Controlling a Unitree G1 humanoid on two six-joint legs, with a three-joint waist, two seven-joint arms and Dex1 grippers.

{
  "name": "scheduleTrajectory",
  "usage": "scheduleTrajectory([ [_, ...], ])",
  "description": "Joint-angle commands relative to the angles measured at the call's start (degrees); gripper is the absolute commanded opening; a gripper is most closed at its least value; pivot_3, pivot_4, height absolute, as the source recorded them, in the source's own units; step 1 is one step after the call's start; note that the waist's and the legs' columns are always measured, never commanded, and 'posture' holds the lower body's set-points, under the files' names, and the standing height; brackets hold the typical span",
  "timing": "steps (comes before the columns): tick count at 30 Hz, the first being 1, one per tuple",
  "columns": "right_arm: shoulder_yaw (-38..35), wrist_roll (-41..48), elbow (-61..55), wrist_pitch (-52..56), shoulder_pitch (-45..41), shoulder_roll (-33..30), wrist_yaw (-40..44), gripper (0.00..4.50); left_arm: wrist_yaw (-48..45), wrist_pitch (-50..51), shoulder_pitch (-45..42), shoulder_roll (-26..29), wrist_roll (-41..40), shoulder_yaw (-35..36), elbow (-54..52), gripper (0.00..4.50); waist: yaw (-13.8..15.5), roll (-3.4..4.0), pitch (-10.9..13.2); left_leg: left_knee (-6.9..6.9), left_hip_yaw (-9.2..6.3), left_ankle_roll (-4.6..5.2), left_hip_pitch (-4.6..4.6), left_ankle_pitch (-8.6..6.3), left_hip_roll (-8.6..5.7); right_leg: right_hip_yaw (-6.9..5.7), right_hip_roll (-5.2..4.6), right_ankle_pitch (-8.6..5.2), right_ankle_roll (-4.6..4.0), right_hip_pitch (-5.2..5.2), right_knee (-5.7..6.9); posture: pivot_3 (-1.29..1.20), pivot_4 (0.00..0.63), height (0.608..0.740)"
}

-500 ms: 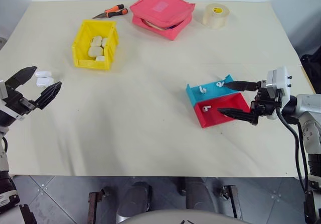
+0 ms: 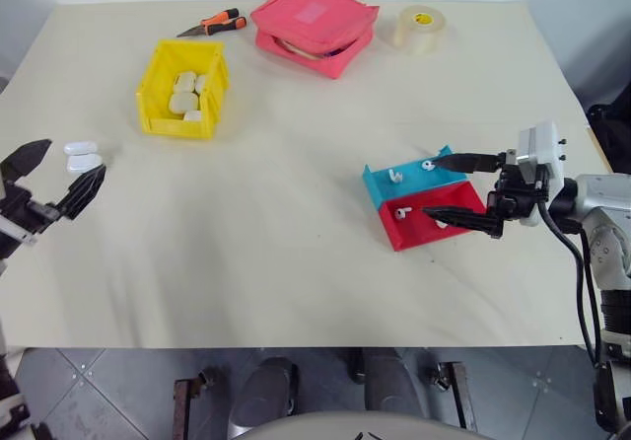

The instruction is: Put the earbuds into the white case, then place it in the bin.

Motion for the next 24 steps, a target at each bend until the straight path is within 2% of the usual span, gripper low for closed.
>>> scheduleTrajectory([
  [1, -0.2, -0.2, 1.7, -1.4, -2.5, 0.0, 1.5, 4.50, -2.3, -1.1, 5.5, -1.0, -2.5, 7.0, -3.1, 4.48, -0.2, 0.01, 0.0, -0.03, 0.00, 0.00, 0.00, 0.00, 0.00, 0.00, 0.00, 0.00, 0.00, 0.00, -0.02, 0.00, 0.150, 0.740],
  [6, 0.9, -0.5, 4.3, -2.8, -4.9, 1.1, 3.3, 4.50, -0.4, -1.8, 7.9, -1.1, -1.5, 9.8, -2.2, 4.48, 0.8, 0.02, 0.0, 0.03, -0.05, -0.01, 0.01, -0.01, 0.03, -0.07, -0.01, 0.03, -0.06, 0.10, -0.03, 0.00, 0.150, 0.740],
  [10, 2.6, -1.5, 7.2, -4.0, -8.1, 3.3, 4.1, 4.50, 7.7, 3.0, 3.3, 1.0, 1.6, 7.6, 1.3, 4.48, 1.1, 0.02, 0.0, 0.04, -0.08, 0.01, 0.01, -0.01, -0.03, -0.05, -0.04, 0.04, -0.05, 0.13, -0.04, 0.00, 0.150, 0.740],
  [15, 4.0, -2.9, 9.7, -5.4, -10.4, 5.6, 4.5, 4.50, 24.0, 24.7, -7.2, 6.3, 7.5, -0.7, 5.3, 4.48, 1.0, 0.02, 0.0, 0.03, -0.08, 0.01, 0.01, -0.01, -0.04, -0.05, 0.01, 0.05, -0.05, 0.07, 0.01, 0.00, 0.150, 0.740],
  [19, 4.1, -3.1, 8.8, -5.4, -9.5, 6.2, 4.7, 4.50, 27.7, 36.8, -17.9, 10.7, 10.7, -8.8, 11.2, 4.48, 0.3, 0.02, 0.0, -0.02, -0.09, 0.01, 0.00, -0.01, -0.09, -0.09, 0.02, 0.04, -0.05, 0.00, 0.06, 0.00, 0.150, 0.740],
  [24, 3.7, -2.7, 6.9, -4.6, -8.0, 6.2, 4.1, 4.50, 29.5, 43.1, -32.8, 12.6, 15.8, -18.7, 23.5, 4.48, -0.3, 0.02, 0.0, 0.00, -0.06, 0.00, 0.03, -0.01, -0.12, -0.36, 0.03, 0.04, -0.06, -0.02, 0.10, 0.00, 0.150, 0.740],
])
